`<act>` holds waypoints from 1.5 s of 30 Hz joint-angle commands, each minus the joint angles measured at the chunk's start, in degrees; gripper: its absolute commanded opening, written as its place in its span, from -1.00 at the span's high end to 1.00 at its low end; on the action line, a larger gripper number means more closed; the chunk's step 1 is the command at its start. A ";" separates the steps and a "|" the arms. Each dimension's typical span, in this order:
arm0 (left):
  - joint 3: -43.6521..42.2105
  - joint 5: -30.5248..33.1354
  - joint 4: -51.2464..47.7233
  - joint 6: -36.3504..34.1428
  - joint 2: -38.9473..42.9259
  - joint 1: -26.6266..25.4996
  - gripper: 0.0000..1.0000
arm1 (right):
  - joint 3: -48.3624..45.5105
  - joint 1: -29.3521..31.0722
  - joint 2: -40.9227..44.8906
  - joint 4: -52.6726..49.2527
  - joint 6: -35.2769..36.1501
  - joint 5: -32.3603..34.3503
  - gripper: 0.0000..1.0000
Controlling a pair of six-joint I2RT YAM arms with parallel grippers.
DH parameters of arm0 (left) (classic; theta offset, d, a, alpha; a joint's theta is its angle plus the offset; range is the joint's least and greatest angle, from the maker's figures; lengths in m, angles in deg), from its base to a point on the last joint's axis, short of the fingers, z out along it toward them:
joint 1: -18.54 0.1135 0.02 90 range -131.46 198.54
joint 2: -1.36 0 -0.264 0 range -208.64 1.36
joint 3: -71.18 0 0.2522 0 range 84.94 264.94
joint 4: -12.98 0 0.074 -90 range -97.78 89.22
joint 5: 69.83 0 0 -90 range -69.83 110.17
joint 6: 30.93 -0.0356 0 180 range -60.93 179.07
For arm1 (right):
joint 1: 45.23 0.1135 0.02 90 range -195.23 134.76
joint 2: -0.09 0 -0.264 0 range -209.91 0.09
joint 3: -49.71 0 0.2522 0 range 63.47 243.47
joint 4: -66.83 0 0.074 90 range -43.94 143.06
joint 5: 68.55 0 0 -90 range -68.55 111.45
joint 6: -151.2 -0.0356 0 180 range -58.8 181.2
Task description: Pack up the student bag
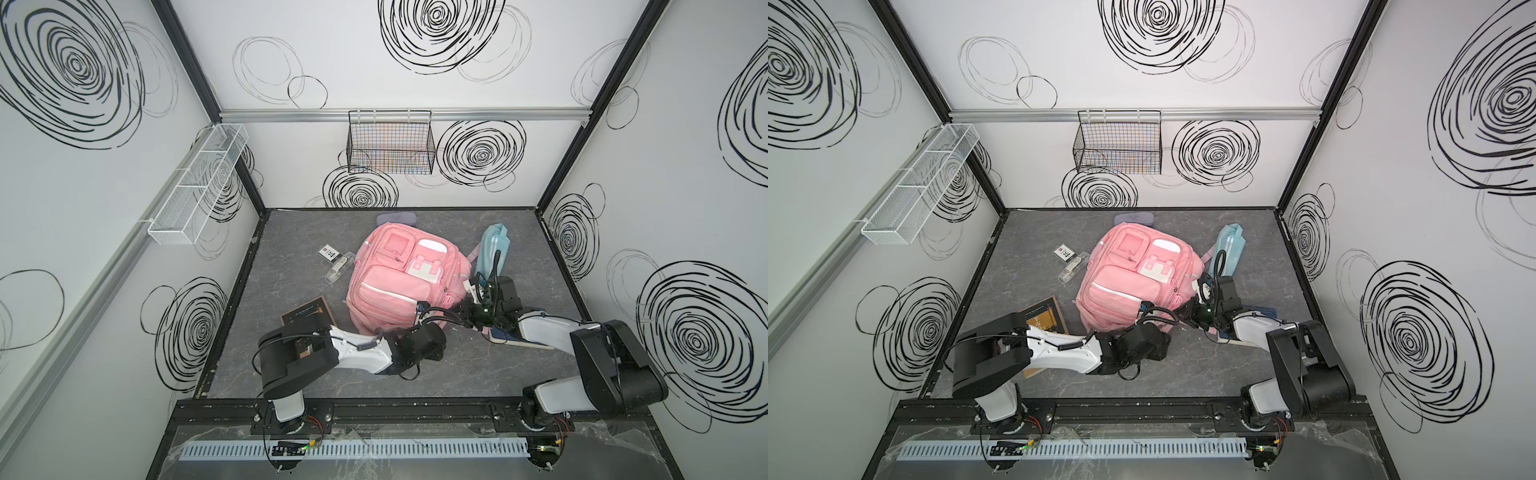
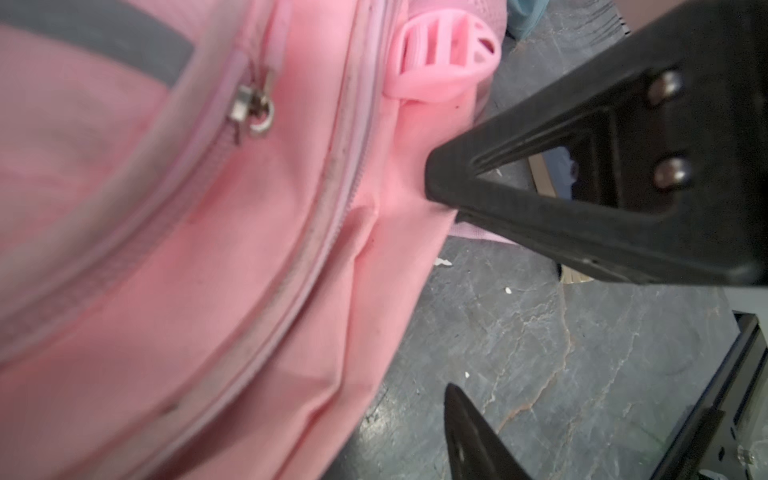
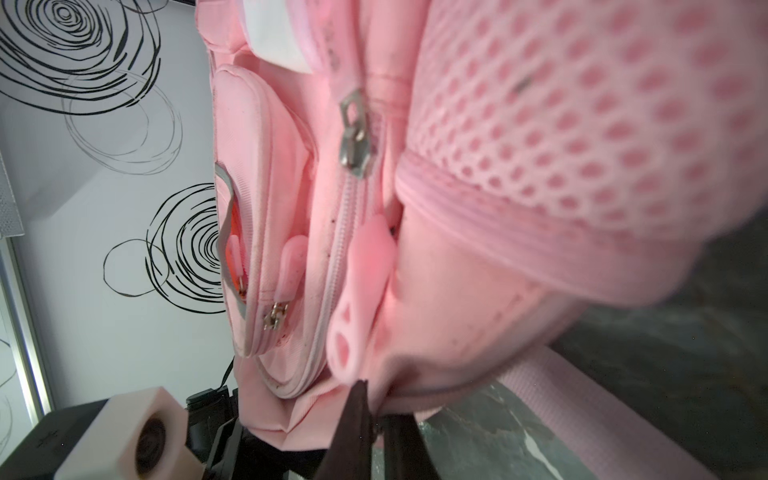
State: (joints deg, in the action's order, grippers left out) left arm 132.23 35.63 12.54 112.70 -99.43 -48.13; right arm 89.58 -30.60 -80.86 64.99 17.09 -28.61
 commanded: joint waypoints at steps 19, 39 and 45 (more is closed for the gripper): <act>4.82 11.25 -5.89 -4.86 1.22 -0.56 0.28 | -4.11 4.66 18.73 -0.08 -10.46 -2.60 1.00; 2.13 4.97 -4.55 -9.77 8.64 -0.80 1.00 | -4.44 4.47 18.91 -3.41 -5.99 0.58 1.00; 1.75 -10.15 -10.62 -11.35 12.80 2.16 1.00 | -2.10 0.35 15.34 -8.57 1.52 3.27 1.00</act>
State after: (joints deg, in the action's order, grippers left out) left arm 134.17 32.44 2.05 102.97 -90.01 -47.56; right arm 85.58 -28.37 -64.20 60.18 13.46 -25.92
